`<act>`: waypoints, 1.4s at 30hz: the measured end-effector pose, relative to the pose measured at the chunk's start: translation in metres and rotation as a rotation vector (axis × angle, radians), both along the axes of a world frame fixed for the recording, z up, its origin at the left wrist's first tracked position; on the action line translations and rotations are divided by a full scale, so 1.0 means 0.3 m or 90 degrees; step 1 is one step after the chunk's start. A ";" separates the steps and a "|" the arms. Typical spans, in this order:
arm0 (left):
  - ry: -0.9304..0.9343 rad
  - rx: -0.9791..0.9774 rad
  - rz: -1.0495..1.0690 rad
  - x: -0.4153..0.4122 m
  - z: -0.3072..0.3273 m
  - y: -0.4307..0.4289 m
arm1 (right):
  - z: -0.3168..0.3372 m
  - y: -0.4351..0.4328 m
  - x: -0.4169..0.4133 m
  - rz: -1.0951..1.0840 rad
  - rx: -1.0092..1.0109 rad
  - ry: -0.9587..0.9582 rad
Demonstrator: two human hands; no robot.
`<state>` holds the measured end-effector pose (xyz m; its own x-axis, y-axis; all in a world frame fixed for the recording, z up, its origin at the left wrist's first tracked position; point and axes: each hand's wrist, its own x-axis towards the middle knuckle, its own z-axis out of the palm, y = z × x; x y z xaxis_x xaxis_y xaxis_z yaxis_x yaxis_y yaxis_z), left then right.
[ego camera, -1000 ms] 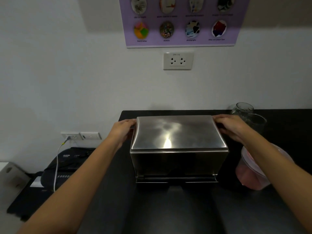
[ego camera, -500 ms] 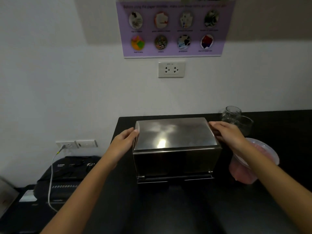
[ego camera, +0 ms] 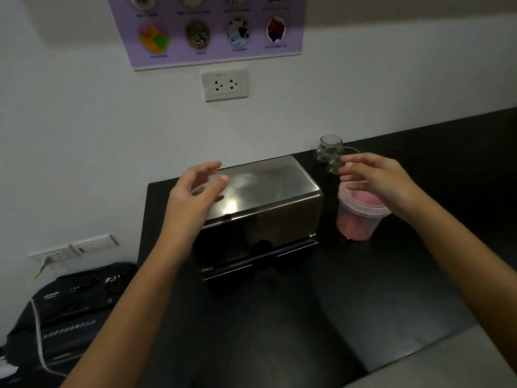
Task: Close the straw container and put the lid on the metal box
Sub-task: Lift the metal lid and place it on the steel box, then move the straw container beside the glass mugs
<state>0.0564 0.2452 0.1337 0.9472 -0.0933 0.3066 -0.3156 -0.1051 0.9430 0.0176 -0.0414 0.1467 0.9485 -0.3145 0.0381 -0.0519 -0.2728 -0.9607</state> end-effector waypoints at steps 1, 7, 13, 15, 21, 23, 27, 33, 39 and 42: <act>-0.001 -0.024 -0.028 -0.009 0.011 -0.042 | 0.010 -0.023 -0.018 -0.012 -0.003 -0.007; 0.037 -0.039 -0.154 -0.023 0.015 -0.310 | 0.032 -0.232 -0.067 -0.035 -0.035 -0.026; 0.037 -0.061 -0.126 -0.027 -0.020 -0.517 | -0.005 -0.469 -0.030 0.002 -0.071 -0.002; 0.048 -0.070 -0.110 -0.039 -0.041 -0.586 | -0.024 -0.535 -0.014 0.023 -0.097 0.010; 0.096 -0.060 -0.062 -0.111 -0.157 -0.719 | -0.094 -0.660 0.026 0.133 -0.144 0.055; 0.118 -0.061 -0.031 -0.133 -0.208 -0.739 | -0.113 -0.682 0.037 0.162 -0.149 0.067; 0.196 -0.023 0.032 -0.156 -0.321 -0.760 | -0.166 -0.698 0.067 0.206 -0.175 0.106; 0.287 0.111 -0.026 -0.103 -0.422 -0.769 | -0.327 -0.652 0.071 0.336 -0.185 0.255; 0.243 0.158 -0.092 -0.026 -0.431 -0.798 | -0.405 -0.574 0.093 0.308 -0.147 0.214; 0.219 0.146 -0.095 -0.006 -0.438 -0.806 | -0.411 -0.563 0.112 0.325 -0.116 0.198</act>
